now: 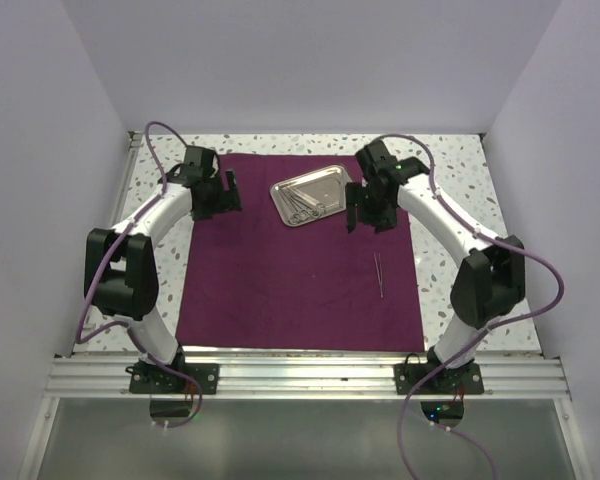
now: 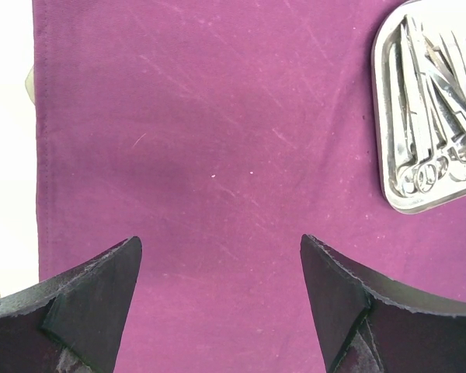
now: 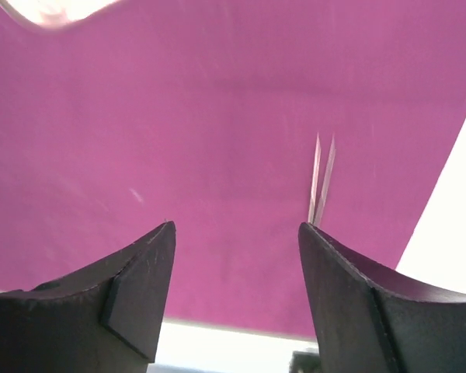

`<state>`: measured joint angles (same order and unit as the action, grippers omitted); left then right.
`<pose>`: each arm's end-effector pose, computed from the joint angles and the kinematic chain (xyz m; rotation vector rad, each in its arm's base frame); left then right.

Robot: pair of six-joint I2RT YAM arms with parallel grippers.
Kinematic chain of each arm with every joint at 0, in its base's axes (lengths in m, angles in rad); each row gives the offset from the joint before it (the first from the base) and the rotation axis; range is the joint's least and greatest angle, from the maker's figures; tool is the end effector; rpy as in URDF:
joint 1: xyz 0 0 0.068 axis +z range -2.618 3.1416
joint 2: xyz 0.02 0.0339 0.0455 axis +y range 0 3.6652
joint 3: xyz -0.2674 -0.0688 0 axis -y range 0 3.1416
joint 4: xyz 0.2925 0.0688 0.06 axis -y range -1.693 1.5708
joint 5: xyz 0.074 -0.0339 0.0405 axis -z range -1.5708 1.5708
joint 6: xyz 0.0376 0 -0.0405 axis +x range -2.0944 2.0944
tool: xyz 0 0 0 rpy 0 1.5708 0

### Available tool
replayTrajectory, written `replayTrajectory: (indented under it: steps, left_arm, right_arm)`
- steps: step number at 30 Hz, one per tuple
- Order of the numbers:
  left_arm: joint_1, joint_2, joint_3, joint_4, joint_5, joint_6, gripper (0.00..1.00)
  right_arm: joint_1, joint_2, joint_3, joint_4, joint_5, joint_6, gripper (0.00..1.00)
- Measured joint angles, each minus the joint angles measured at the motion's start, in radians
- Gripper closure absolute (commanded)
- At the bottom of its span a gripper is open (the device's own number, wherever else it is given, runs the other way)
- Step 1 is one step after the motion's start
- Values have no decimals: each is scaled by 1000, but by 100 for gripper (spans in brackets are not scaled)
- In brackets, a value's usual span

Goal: Open and lay out the surgical kit
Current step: Pick up the medical item from the container.

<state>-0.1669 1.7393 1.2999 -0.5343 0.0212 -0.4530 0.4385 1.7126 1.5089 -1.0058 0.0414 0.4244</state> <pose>0.4119 -0.0702 0.2147 -0.3576 2.5414 -0.2668 0.3590 0.1666 0.2734 -0.0091 2.7919 0.1607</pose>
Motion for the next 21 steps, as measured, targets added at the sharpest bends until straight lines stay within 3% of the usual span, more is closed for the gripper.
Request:
replayTrajectory:
  steps: [8, 15, 21]
  left_arm:
    - [0, -6, 0, -8, -24, 1, 13]
    - [0, -37, 0, -15, -49, 3, 13]
    - [0, -45, -1, -14, -57, 5, 13]
  right_arm:
    - [-18, 332, 445, -19, 47, -31, 58]
    - [-45, 645, 739, -49, 95, -36, 59]
    - [-48, 761, 858, -66, 111, -44, 60]
